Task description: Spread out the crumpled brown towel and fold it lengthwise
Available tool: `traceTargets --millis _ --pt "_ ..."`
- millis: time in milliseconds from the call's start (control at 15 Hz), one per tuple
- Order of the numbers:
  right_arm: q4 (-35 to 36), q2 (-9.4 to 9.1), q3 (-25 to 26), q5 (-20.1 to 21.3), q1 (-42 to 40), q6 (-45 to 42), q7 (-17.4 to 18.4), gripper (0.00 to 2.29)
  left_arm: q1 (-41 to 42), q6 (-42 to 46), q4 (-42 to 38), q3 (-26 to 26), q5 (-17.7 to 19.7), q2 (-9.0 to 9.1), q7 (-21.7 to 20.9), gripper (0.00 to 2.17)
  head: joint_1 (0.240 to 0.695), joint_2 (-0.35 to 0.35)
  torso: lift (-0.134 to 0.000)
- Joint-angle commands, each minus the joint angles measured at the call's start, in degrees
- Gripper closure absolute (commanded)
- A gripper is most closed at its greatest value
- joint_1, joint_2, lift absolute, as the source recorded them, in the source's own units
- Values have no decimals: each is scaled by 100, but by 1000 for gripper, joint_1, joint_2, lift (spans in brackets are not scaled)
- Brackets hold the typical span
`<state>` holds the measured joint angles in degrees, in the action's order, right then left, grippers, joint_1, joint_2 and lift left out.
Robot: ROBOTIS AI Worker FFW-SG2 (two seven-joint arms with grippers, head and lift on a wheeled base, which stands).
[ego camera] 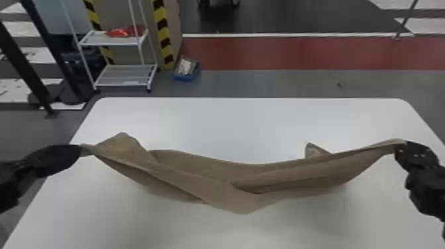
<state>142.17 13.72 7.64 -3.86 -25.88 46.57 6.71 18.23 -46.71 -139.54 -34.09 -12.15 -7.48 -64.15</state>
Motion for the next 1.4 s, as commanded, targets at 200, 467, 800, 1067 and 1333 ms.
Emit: traceTargets --millis 200,467,800,1067,1333 --pt "-58 8 246 -203 523 314 68 1285 -74 -1 59 -423 240 -43 25 1339 695 50 -120" --pt "-770 167 185 -757 1287 191 76 1288 -92 -1 235 -406 257 -43 113 1339 695 60 -120" --pt "-2545 158 -606 -598 2685 226 -20 1285 -92 17 525 -239 187 -25 175 1339 695 67 -120" --pt "-3389 140 -1283 -546 3177 -354 -266 1048 -48 17 604 -230 187 19 175 1339 695 105 -120" --pt "-3556 149 -1810 316 2904 -390 -908 19 -13 35 630 -98 161 28 183 1339 695 170 -120"
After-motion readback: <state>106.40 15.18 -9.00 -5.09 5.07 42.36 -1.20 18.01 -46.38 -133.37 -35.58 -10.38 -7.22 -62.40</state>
